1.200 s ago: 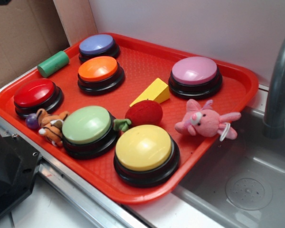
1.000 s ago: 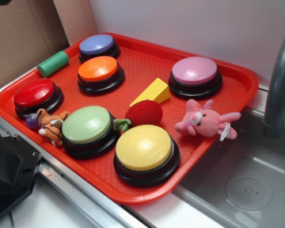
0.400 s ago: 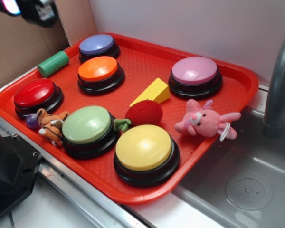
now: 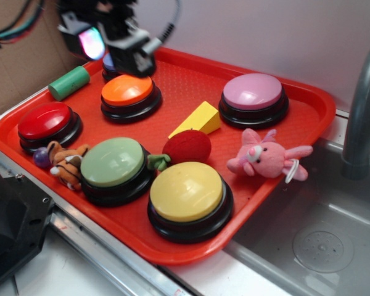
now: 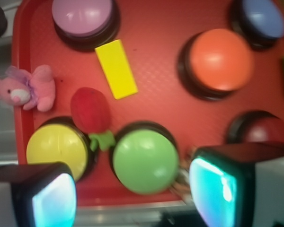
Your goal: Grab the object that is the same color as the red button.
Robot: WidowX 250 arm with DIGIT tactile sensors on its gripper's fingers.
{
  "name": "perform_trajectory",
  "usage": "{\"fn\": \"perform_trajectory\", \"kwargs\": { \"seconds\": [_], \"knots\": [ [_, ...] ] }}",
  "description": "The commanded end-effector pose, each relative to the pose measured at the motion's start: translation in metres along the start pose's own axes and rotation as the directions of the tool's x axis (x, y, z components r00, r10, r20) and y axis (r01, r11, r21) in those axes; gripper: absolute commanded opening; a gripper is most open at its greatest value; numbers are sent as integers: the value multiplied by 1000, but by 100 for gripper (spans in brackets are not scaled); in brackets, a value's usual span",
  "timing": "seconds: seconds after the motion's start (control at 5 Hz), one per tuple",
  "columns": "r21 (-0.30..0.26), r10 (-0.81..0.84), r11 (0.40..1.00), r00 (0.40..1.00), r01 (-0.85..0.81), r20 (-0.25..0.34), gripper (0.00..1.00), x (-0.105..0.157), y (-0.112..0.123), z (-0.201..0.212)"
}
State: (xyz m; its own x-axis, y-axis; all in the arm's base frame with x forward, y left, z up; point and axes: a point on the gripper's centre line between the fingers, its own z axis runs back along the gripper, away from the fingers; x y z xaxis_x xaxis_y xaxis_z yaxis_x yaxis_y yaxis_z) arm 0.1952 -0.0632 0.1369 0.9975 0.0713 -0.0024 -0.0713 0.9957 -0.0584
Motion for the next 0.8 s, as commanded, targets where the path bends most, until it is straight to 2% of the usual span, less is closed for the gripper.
{"fn": "perform_trajectory", "kwargs": {
  "seconds": [0.0, 0.2, 0.4, 0.6],
  "knots": [
    [36, -25, 999, 999, 27, -46, 100, 19, -20, -51],
    [35, -42, 998, 994, 45, -96, 100, 25, -24, -73],
    [56, -24, 998, 992, 31, -123, 100, 26, -23, -88],
    [47, -16, 999, 990, 23, -138, 98, 26, -24, -98]
  ]
}}
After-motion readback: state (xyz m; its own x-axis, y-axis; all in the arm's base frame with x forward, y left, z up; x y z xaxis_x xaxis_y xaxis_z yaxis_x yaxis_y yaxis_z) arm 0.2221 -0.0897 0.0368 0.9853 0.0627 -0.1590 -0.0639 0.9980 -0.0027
